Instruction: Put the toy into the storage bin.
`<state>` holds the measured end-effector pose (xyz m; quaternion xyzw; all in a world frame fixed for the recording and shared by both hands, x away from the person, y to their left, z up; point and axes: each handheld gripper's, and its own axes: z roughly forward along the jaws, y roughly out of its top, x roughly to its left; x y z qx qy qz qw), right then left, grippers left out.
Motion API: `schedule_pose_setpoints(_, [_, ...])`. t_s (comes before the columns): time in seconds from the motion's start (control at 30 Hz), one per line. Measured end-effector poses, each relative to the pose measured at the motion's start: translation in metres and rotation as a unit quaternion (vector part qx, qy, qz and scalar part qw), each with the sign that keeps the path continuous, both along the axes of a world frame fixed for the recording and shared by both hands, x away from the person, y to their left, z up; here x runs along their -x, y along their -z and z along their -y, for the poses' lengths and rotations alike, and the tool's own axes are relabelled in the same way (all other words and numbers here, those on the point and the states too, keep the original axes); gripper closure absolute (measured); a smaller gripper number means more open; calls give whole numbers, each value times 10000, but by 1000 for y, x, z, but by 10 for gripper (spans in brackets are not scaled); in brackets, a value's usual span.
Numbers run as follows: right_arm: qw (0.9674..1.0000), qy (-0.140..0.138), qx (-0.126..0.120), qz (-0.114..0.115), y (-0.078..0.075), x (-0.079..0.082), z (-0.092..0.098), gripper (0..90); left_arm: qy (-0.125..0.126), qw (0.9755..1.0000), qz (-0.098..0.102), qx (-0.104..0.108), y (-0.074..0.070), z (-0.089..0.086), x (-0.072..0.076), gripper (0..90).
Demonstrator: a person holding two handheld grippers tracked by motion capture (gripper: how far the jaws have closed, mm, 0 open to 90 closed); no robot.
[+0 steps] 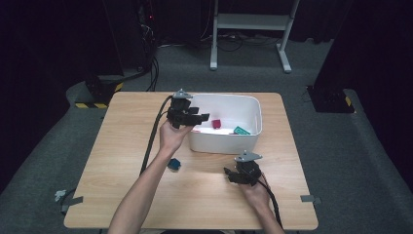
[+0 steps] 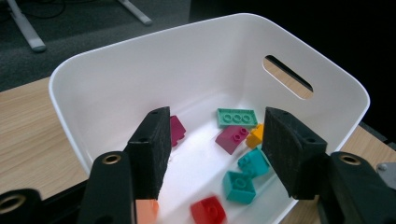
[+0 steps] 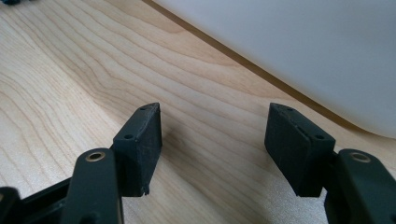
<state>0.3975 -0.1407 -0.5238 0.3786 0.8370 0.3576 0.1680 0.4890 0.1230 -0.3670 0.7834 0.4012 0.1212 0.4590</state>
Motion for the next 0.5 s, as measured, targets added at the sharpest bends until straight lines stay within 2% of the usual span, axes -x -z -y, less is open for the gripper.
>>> schedule_pose_setpoints(0.23, [10000,6,-4,-8,0,0,0,364,-26,9999,126,-18,-5,-9,10,402])
schedule_pose_setpoints(0.37, [10000,7,-4,-9,0,0,0,364,-63,9997,192,-103,-7,-15,15,394])
schedule_pose_setpoints(0.5, [10000,8,-5,-9,0,0,0,364,-106,9996,253,-55,-9,-23,22,387])
